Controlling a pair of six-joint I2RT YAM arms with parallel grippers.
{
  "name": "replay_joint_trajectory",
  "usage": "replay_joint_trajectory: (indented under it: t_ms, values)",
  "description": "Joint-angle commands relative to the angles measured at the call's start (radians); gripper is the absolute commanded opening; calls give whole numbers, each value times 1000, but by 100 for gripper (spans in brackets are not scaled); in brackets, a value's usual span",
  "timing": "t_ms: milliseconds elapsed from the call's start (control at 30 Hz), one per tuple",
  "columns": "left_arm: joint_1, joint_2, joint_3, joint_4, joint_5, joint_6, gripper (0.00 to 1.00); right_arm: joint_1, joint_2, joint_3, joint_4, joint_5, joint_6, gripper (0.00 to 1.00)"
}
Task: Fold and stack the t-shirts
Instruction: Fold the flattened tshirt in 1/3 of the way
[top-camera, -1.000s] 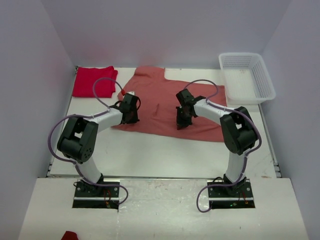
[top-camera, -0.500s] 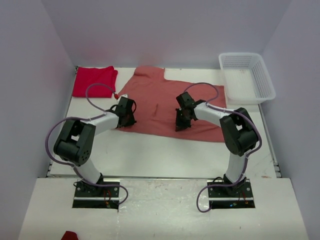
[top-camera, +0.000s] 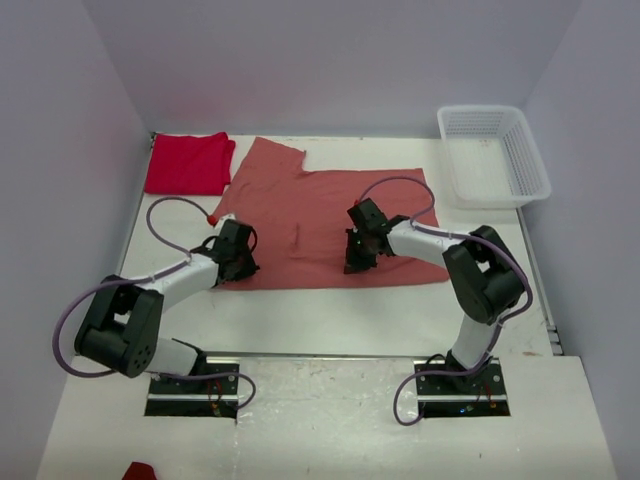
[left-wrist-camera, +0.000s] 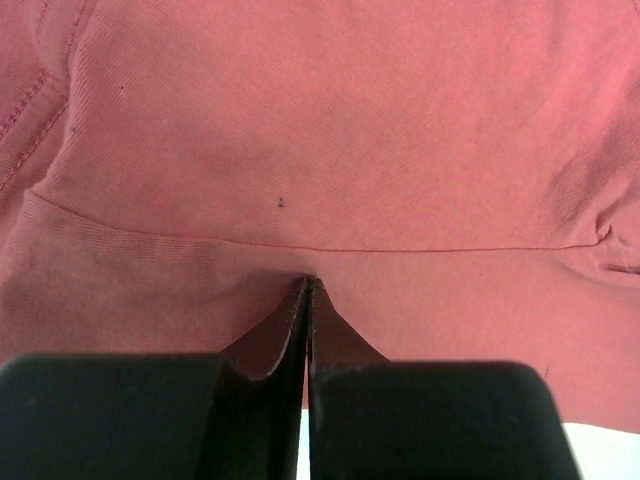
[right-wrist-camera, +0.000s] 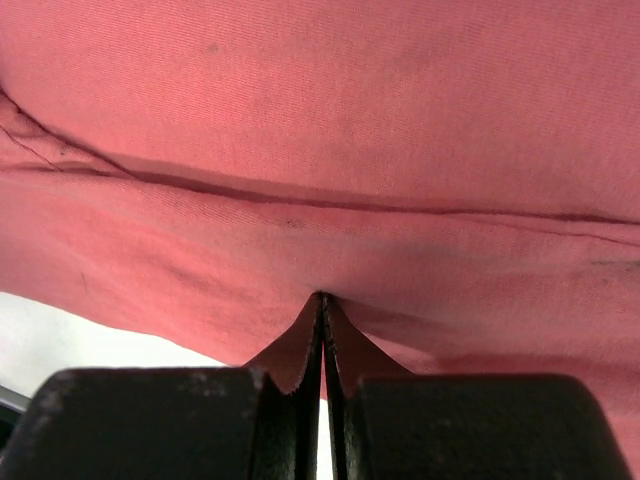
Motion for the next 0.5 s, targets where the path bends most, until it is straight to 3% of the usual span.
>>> replay_joint_trajectory:
  t_ms: [0, 467]
  values:
    - [8, -56, -63, -122, -21, -33, 0, 51, 0, -68, -51, 33, 27, 0]
    - [8, -190, -142, -171, -16, -31, 0, 205, -123, -256, 10, 79, 202, 0]
